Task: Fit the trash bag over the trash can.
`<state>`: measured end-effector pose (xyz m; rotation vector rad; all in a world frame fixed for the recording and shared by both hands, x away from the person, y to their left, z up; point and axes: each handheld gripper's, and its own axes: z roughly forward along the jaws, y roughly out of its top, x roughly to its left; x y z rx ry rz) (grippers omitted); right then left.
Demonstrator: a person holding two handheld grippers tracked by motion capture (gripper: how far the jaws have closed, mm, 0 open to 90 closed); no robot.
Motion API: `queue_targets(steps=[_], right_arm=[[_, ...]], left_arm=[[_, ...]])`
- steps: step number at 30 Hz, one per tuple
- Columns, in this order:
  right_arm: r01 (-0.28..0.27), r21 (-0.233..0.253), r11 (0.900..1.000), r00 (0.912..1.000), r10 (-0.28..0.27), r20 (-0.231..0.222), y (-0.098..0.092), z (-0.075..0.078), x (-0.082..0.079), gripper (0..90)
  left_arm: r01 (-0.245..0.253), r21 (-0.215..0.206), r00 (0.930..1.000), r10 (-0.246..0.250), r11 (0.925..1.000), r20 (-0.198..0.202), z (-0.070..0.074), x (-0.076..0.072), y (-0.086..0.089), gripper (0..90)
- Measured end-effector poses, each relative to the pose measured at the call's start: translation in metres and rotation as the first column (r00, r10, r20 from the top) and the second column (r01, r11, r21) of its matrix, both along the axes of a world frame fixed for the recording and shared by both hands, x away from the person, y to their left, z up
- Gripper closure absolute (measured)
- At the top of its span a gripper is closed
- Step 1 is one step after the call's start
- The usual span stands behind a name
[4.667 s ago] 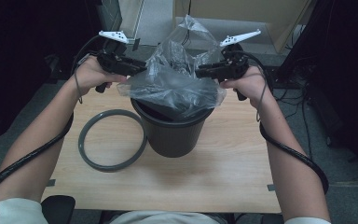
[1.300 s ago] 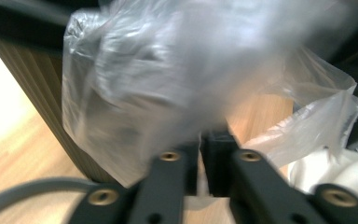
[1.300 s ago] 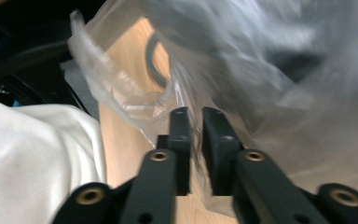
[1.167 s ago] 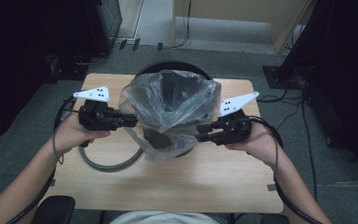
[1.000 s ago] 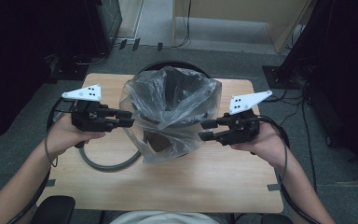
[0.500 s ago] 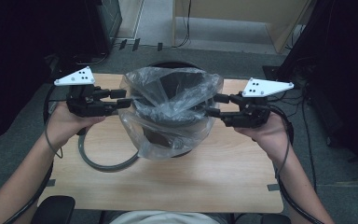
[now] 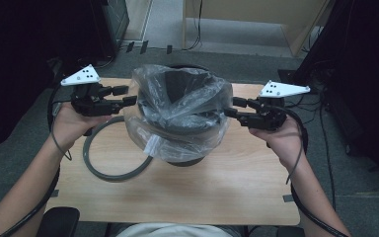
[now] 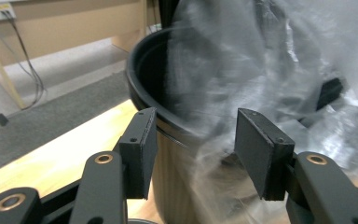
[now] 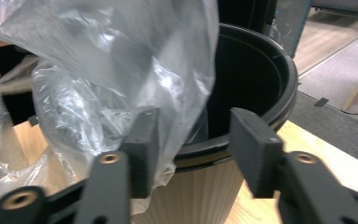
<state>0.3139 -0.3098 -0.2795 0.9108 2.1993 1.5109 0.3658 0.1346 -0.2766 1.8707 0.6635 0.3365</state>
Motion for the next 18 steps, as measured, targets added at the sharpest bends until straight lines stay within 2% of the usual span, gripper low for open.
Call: queue_targets(steps=[2,4,6,8,9,11,15,18], right_arm=[[-0.013,0.002,1.000,0.9999,0.013,-0.003,0.000,0.001,0.000,65.6],[-0.020,0.010,1.000,0.9997,0.020,-0.015,0.001,0.002,0.001,72.7],[-0.027,0.003,1.000,0.9993,0.027,-0.026,0.003,0.001,0.004,80.6],[-0.032,-0.030,0.999,0.9991,0.031,-0.029,0.004,0.001,0.006,88.0],[-0.029,-0.046,0.998,0.9990,0.028,-0.035,0.003,0.001,0.007,90.0],[-0.020,-0.056,0.998,0.9987,0.018,-0.048,-0.002,0.000,0.010,90.0],[0.006,-0.082,0.997,0.9982,-0.011,-0.058,-0.016,-0.002,0.012,90.0],[0.035,-0.079,0.996,0.9966,-0.041,-0.071,-0.027,-0.005,0.015,90.0]], left_arm=[[-0.009,0.005,0.9999,0.009,0.9999,-0.014,-0.001,0.003,-0.001,48.4],[-0.011,0.011,0.9994,0.012,0.9999,-0.031,-0.004,0.007,-0.003,52.4],[-0.005,0.017,0.9982,0.006,0.9998,-0.059,-0.004,0.010,-0.005,67.9],[-0.012,0.037,0.9973,0.015,0.9992,-0.072,-0.003,0.011,-0.006,83.7],[-0.015,0.045,0.9965,0.018,0.9989,-0.082,-0.003,0.012,-0.006,87.8],[-0.026,0.051,0.9951,0.031,0.9983,-0.094,-0.002,0.015,-0.002,90.0],[-0.070,0.076,0.9935,0.076,0.9947,-0.085,-0.001,0.018,0.010,90.0],[-0.110,0.063,0.9876,0.116,0.9920,-0.106,-0.005,0.023,0.023,90.0]])
